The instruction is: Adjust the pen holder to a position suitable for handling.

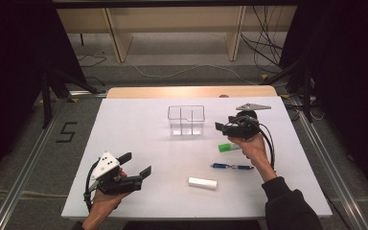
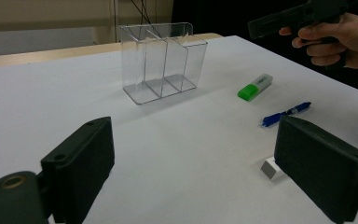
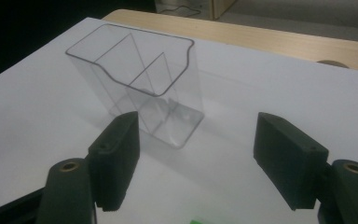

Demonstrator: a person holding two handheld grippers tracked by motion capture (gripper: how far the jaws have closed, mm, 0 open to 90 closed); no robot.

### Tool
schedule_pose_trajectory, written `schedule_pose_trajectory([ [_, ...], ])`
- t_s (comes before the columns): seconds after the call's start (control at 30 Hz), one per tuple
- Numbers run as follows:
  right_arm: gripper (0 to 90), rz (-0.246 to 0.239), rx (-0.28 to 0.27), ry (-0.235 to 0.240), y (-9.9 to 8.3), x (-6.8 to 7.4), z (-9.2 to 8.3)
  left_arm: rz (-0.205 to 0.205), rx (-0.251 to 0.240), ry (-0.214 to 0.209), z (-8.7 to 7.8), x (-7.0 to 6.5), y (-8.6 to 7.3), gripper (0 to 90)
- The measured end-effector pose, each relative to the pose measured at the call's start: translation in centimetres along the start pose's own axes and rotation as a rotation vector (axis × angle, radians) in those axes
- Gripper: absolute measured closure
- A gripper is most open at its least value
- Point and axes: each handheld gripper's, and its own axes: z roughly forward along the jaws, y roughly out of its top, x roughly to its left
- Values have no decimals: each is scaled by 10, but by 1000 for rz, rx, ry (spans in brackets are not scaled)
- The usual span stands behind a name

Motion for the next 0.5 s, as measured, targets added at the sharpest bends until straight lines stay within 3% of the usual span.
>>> schedule_pose_trajectory([
  [0.33,246,-49,-1,62,-2,8,-19,-4,3,-6,2,0,-1,113],
  [0.5,218,-51,12,86,-5,8,-25,-4,0,-10,2,0,-1,111],
])
